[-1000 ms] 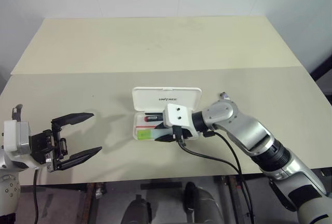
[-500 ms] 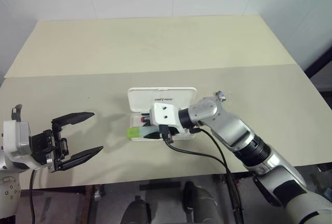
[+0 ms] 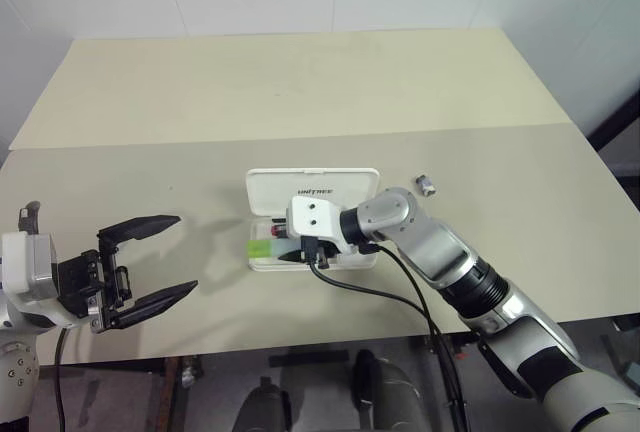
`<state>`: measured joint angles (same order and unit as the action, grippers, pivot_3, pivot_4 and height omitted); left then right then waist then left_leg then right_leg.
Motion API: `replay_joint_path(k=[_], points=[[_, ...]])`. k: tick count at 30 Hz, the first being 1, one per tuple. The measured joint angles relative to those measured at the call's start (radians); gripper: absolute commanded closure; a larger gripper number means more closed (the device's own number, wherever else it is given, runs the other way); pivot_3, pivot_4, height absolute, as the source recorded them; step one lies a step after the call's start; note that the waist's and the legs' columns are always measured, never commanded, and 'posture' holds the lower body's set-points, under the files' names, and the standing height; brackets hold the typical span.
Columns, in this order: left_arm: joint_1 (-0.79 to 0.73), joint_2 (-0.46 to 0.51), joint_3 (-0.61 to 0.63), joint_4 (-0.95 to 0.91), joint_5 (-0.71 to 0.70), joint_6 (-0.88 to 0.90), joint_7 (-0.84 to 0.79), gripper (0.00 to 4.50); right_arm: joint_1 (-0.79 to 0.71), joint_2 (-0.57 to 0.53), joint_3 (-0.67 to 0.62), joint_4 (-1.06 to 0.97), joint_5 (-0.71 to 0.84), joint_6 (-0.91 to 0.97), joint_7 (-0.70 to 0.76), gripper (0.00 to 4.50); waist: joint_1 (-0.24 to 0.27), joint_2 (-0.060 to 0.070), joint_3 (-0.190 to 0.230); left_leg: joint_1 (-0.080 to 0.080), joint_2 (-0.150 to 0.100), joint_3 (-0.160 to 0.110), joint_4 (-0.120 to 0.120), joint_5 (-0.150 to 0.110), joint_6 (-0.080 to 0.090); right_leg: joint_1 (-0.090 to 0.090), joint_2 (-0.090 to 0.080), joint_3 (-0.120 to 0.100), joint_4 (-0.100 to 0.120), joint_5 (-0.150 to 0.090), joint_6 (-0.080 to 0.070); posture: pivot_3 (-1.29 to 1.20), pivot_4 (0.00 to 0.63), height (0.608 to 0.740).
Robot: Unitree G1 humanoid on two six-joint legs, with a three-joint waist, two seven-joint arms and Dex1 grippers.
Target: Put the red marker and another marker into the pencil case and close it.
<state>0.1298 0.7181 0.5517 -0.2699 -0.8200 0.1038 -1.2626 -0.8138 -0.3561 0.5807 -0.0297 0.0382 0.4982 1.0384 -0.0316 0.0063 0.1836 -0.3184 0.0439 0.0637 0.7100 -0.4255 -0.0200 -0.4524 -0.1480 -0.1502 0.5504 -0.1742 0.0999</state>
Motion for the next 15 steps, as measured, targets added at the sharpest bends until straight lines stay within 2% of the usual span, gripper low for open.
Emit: replay_joint_path(k=[5,9,15], points=[[-0.009,0.002,0.000,0.000,0.000,0.000,0.001,0.00,0.000,-0.017,0.000,-0.004,-0.001,0.001,0.024,0.04,0.000,0.000,0.000,0.000,0.000,0.000,0.000,0.000,0.000,0.000,0.000,0.000,0.000,0.000,0.000,0.00,0.150,0.740],[-0.016,0.002,0.000,0.001,0.000,0.000,0.003,0.00,0.002,-0.034,-0.005,-0.034,0.005,0.015,0.041,0.04,0.001,0.000,0.000,0.000,0.000,0.000,0.000,0.000,0.000,-0.001,0.000,0.000,0.000,0.000,0.000,0.00,0.150,0.740],[-0.035,0.002,-0.003,0.001,0.000,0.006,0.011,0.00,0.054,-0.106,-0.052,-0.218,0.090,0.109,0.090,0.04,0.004,0.000,0.000,-0.001,0.001,0.001,0.000,0.000,-0.001,-0.002,0.000,-0.001,0.000,0.000,0.000,0.00,0.150,0.740]])
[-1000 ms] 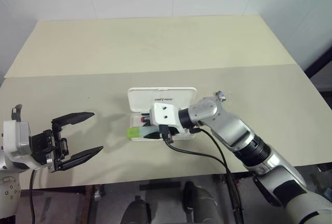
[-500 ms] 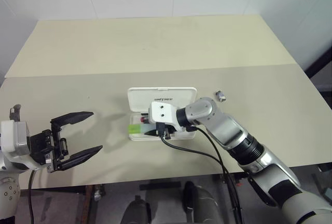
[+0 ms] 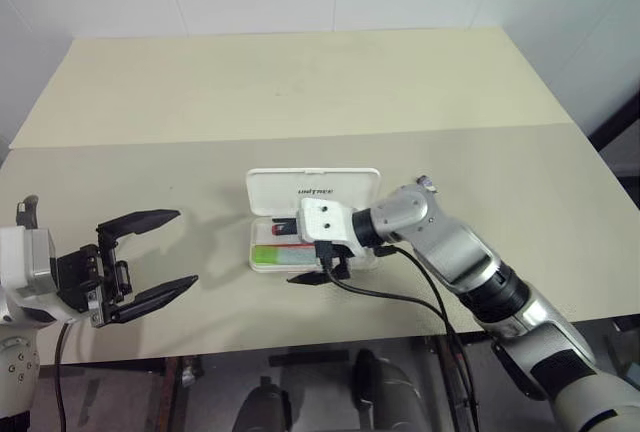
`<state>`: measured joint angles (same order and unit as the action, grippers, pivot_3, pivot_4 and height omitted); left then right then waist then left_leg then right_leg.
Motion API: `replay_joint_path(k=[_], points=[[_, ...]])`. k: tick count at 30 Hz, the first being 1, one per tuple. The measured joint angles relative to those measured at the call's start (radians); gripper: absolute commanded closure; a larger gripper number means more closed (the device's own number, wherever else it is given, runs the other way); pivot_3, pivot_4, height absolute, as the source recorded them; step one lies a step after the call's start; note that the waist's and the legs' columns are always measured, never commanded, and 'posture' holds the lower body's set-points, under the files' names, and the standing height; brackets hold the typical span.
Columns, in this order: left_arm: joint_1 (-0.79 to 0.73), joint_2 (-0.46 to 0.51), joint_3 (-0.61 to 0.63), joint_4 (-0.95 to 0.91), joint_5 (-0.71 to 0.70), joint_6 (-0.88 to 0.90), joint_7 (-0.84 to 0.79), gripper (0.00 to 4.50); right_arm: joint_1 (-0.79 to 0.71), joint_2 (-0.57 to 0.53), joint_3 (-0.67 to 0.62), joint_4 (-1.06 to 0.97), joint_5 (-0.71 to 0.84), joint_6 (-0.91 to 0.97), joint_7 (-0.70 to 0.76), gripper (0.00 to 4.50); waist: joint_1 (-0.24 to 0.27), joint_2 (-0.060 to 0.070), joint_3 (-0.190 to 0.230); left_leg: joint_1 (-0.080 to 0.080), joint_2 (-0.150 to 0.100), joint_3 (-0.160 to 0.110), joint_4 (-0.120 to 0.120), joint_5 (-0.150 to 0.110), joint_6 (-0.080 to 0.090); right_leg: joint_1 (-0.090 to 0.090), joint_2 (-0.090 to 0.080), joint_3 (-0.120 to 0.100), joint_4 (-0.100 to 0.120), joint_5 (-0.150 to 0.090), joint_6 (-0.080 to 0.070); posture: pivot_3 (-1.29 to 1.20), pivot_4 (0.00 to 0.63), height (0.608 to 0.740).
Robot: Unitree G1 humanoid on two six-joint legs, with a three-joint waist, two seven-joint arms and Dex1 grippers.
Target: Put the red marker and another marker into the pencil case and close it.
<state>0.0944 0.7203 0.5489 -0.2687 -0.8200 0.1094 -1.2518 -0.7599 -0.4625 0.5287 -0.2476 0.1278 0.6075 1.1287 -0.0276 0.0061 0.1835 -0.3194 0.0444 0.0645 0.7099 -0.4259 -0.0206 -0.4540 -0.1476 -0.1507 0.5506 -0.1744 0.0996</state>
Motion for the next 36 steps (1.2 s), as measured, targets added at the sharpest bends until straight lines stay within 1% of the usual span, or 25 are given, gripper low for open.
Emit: replay_joint_path(k=[5,8,11,15,19,21,26,30,32,36], points=[[-0.020,0.000,-0.003,0.005,0.001,0.001,0.010,0.00,0.034,-0.072,-0.051,-0.085,0.066,0.080,0.016,0.04,-0.001,0.000,0.000,0.000,0.000,0.000,0.001,0.000,0.000,0.000,0.000,0.000,0.001,0.000,0.000,0.00,0.150,0.740],[-0.051,0.009,-0.002,0.024,0.004,0.000,0.007,0.00,0.035,-0.114,-0.111,-0.110,0.108,0.122,0.017,0.04,-0.001,0.000,0.000,0.000,0.001,0.000,0.003,0.000,-0.001,0.000,0.000,0.000,0.002,0.000,0.000,0.00,0.150,0.740],[-0.082,0.038,0.000,0.072,0.010,-0.002,-0.005,0.00,0.043,-0.157,-0.179,-0.133,0.158,0.167,0.014,0.04,-0.001,0.000,0.000,0.000,0.001,0.000,0.003,0.000,0.000,0.000,0.000,0.000,0.002,0.000,0.000,0.00,0.150,0.740],[-0.134,0.043,-0.016,0.083,0.010,-0.002,-0.016,0.00,0.075,-0.218,-0.249,-0.177,0.207,0.220,0.000,0.04,0.005,0.000,0.000,-0.001,0.001,0.000,0.004,-0.001,0.000,0.000,0.000,0.000,0.002,0.000,0.000,0.00,0.150,0.740],[-0.215,0.035,-0.084,0.071,0.012,-0.001,-0.010,0.00,0.119,-0.266,-0.330,-0.228,0.244,0.291,-0.056,0.04,0.005,-0.001,0.000,-0.001,0.001,0.000,0.004,-0.002,0.000,0.000,0.000,0.000,0.002,0.000,0.000,0.00,0.150,0.740],[-0.249,0.025,-0.127,0.055,0.014,0.001,-0.002,0.00,0.162,-0.309,-0.371,-0.246,0.250,0.319,-0.087,0.04,0.006,-0.001,0.000,-0.001,0.001,0.000,0.004,-0.002,0.000,0.000,0.000,0.000,0.002,0.000,0.000,0.00,0.150,0.740],[-0.354,-0.004,-0.217,0.026,0.030,0.005,0.037,0.00,0.281,-0.410,-0.450,-0.250,0.230,0.324,-0.151,0.04,0.009,-0.002,0.000,0.000,0.001,0.001,0.005,-0.002,0.000,0.001,0.000,0.000,0.002,0.000,0.000,0.00,0.150,0.740],[-0.438,-0.017,-0.279,0.007,0.042,0.035,0.081,0.00,0.365,-0.415,-0.497,-0.187,0.184,0.238,-0.228,0.04,0.006,-0.002,0.000,0.000,0.001,0.001,0.005,-0.002,0.000,0.006,0.000,0.001,0.001,0.000,0.000,0.00,0.150,0.740],[-0.478,-0.015,-0.285,0.006,0.042,0.066,0.107,0.00,0.382,-0.376,-0.508,-0.125,0.143,0.178,-0.296,0.04,0.000,-0.003,0.000,0.001,0.001,0.001,0.005,-0.002,0.000,0.007,0.000,0.001,0.001,0.000,0.001,0.00,0.150,0.740],[-0.520,0.002,-0.288,0.009,0.043,0.125,0.152,0.00,0.383,-0.255,-0.523,-0.013,0.094,0.118,-0.431,0.04,-0.002,-0.002,0.000,0.002,0.001,0.002,0.005,-0.001,-0.001,0.007,0.000,0.002,0.002,0.000,0.001,0.00,0.150,0.740]])
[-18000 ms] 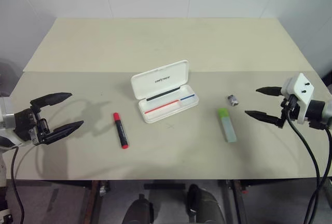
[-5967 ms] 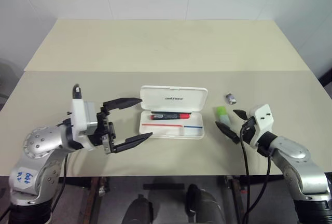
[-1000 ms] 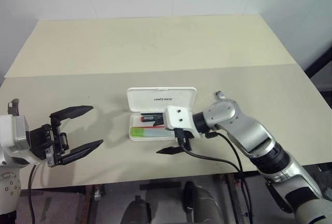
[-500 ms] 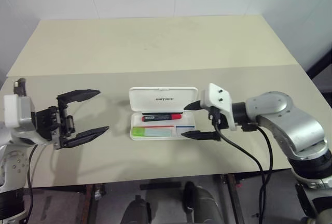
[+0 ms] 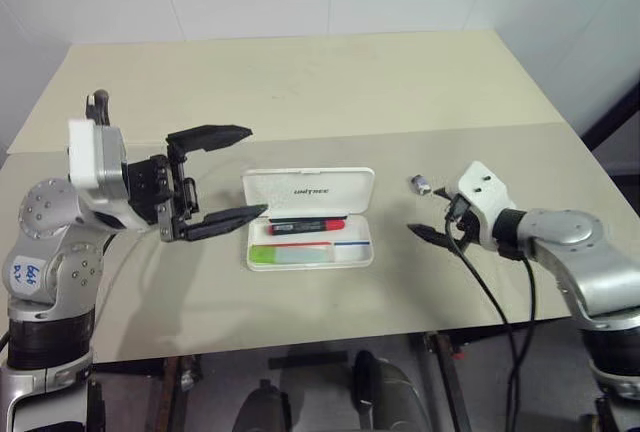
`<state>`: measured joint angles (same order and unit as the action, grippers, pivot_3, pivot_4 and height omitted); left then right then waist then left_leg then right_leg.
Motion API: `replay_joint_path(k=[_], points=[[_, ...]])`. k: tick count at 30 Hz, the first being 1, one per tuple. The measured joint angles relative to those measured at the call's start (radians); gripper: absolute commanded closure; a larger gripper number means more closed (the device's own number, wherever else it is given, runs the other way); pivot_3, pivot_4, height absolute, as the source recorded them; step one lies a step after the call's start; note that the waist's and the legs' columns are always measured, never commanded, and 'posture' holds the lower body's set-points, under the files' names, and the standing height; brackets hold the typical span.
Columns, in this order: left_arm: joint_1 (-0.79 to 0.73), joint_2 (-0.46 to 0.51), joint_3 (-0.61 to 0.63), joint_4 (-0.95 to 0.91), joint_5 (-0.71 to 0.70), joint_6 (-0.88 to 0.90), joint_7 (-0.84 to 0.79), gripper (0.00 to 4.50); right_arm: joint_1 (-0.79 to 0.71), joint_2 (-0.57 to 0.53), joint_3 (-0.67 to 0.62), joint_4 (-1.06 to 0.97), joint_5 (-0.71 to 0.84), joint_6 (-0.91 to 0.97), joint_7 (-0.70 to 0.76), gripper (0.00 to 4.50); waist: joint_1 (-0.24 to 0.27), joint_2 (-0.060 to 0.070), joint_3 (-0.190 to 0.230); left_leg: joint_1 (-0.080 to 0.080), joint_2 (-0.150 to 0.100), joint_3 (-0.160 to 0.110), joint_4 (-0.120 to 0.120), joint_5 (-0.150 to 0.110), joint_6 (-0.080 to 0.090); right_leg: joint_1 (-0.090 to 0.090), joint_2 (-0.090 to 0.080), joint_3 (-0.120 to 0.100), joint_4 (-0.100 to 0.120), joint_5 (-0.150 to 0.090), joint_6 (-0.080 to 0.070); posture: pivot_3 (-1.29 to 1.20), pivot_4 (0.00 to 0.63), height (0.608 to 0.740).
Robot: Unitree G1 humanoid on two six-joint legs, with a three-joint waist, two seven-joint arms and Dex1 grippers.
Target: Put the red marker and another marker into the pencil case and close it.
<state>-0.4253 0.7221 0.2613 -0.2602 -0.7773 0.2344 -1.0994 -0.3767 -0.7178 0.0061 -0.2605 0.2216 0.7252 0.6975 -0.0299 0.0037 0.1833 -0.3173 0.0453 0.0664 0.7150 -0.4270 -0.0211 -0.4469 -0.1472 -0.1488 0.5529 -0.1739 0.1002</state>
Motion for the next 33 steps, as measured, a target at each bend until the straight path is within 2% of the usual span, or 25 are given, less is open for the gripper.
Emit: replay_joint_path(k=[6,10,16,20,27,33], points=[[-0.067,0.042,-0.004,0.067,0.001,0.055,-0.007,0.00,-0.089,0.151,0.002,0.194,-0.073,-0.058,-0.167,0.04,0.002,0.000,0.000,0.000,0.000,0.000,0.000,0.000,0.000,0.000,0.000,0.000,0.000,0.000,0.000,0.00,0.150,0.740],[-0.123,0.048,-0.002,0.080,0.019,0.098,0.051,0.00,-0.174,0.223,0.006,0.332,-0.108,-0.124,-0.236,0.04,0.002,0.001,0.000,0.000,0.000,-0.001,0.000,0.000,0.000,-0.001,0.000,-0.001,-0.001,0.000,0.000,0.00,0.150,0.740],[-0.134,0.135,0.044,0.099,-0.025,0.178,0.001,0.00,-0.242,0.255,0.009,0.498,-0.148,-0.200,-0.273,0.04,-0.002,0.001,0.001,0.000,0.000,-0.001,0.000,0.000,0.000,-0.003,0.001,-0.001,-0.001,0.000,0.000,0.00,0.150,0.740],[-0.126,0.151,0.111,0.108,-0.087,0.236,-0.004,0.00,-0.264,0.263,0.011,0.547,-0.154,-0.227,-0.274,0.04,-0.002,0.001,0.001,0.000,0.000,0.000,0.000,0.000,0.000,-0.001,0.000,0.000,0.000,0.000,0.000,0.00,0.150,0.740],[0.057,0.183,0.295,0.075,-0.222,0.306,-0.122,0.00,-0.274,0.265,0.012,0.582,-0.153,-0.247,-0.270,0.04,-0.004,0.001,0.001,0.000,0.001,0.000,0.001,0.000,0.000,-0.001,0.001,0.001,0.001,0.000,0.000,0.00,0.150,0.740],[0.237,0.230,0.407,0.076,-0.236,0.330,-0.248,0.00,-0.291,0.275,0.011,0.621,-0.153,-0.257,-0.265,0.04,-0.006,-0.001,-0.001,0.002,0.001,0.001,0.001,0.001,-0.001,0.000,0.001,0.002,0.002,0.000,-0.001,0.00,0.150,0.740]])
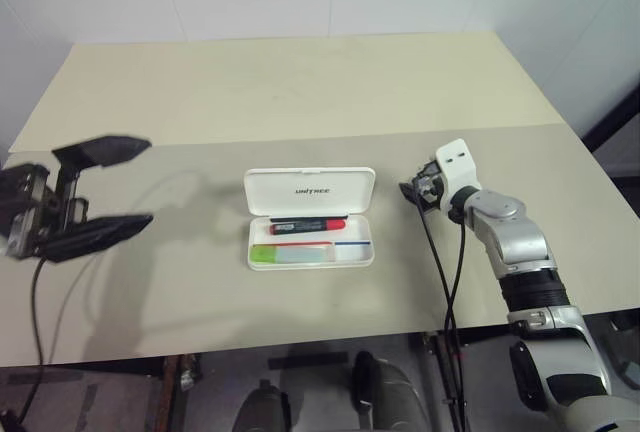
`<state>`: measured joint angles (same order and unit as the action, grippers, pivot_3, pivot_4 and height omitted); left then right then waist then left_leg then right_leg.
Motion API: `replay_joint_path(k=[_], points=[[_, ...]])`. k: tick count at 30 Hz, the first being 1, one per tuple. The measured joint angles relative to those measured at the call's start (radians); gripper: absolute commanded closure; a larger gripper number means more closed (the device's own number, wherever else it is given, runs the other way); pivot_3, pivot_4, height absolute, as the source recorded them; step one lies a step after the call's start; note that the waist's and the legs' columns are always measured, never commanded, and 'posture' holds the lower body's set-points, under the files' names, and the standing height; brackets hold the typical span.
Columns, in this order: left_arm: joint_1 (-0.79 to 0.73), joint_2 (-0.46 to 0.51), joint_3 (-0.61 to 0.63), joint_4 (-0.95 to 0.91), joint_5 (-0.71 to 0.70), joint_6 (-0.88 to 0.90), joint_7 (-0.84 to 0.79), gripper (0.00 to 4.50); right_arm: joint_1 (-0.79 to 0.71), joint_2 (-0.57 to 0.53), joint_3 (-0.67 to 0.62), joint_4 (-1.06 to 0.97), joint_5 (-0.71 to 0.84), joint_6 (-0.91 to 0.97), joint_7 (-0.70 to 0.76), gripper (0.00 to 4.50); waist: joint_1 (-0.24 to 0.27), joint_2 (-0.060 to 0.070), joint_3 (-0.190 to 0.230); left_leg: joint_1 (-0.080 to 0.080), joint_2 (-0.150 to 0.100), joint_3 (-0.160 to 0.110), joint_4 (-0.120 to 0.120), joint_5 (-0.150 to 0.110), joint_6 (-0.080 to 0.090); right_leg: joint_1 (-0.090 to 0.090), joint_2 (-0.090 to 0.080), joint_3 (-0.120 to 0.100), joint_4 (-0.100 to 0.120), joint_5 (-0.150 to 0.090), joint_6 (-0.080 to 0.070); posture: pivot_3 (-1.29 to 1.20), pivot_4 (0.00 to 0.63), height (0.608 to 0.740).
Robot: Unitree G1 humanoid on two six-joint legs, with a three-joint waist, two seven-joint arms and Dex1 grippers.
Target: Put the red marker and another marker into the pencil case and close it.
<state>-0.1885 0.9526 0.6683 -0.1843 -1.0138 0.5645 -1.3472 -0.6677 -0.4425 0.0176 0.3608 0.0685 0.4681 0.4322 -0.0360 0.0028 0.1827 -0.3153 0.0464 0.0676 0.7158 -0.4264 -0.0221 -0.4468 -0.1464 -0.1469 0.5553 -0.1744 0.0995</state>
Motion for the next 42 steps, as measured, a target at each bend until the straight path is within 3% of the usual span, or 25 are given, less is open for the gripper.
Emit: replay_joint_path(k=[5,13,20,28,36,42], points=[[0.067,0.016,0.025,0.016,0.036,-0.020,-0.046,0.00,-0.036,0.032,0.004,0.053,-0.002,0.012,-0.003,0.04,-0.009,-0.002,-0.001,0.002,0.001,0.000,0.000,0.001,-0.001,0.001,0.000,0.001,0.002,0.000,-0.002,0.00,0.150,0.740],[0.034,-0.088,-0.074,0.088,0.137,-0.184,-0.065,0.00,-0.062,0.059,0.009,0.082,-0.011,0.010,-0.006,0.04,-0.026,-0.003,-0.002,0.004,0.002,0.001,0.000,0.001,-0.002,0.001,0.001,0.002,0.004,0.000,-0.003,0.00,0.150,0.740],[-0.061,-0.121,-0.200,0.167,0.213,-0.256,-0.063,0.00,-0.067,0.066,0.008,0.092,-0.013,0.014,-0.011,0.04,-0.025,-0.005,-0.003,0.004,0.002,0.002,0.000,0.001,-0.002,0.001,0.002,0.003,0.004,0.001,-0.004,0.00,0.150,0.740],[-0.289,-0.205,-0.359,0.226,0.267,-0.271,-0.008,0.00,-0.070,0.085,0.005,0.097,-0.016,0.018,-0.025,0.04,-0.028,-0.008,-0.005,0.009,0.003,0.006,-0.002,0.002,-0.002,0.002,0.003,0.007,0.004,0.002,-0.004,0.00,0.150,0.740],[-0.312,-0.198,-0.412,0.240,0.296,-0.257,-0.009,0.00,-0.063,0.095,-0.005,0.054,-0.011,0.085,-0.042,0.04,-0.030,-0.008,-0.005,0.012,0.003,0.010,-0.005,0.001,-0.002,0.002,0.004,0.010,0.003,0.002,-0.004,0.00,0.150,0.740],[-0.312,-0.192,-0.412,0.256,0.309,-0.254,-0.009,0.00,-0.049,0.105,-0.007,-0.013,-0.007,0.186,-0.052,2.03,-0.018,-0.009,-0.005,0.013,0.003,0.010,-0.006,0.001,-0.002,0.002,0.004,0.010,0.003,0.002,-0.004,0.00,0.150,0.740]])
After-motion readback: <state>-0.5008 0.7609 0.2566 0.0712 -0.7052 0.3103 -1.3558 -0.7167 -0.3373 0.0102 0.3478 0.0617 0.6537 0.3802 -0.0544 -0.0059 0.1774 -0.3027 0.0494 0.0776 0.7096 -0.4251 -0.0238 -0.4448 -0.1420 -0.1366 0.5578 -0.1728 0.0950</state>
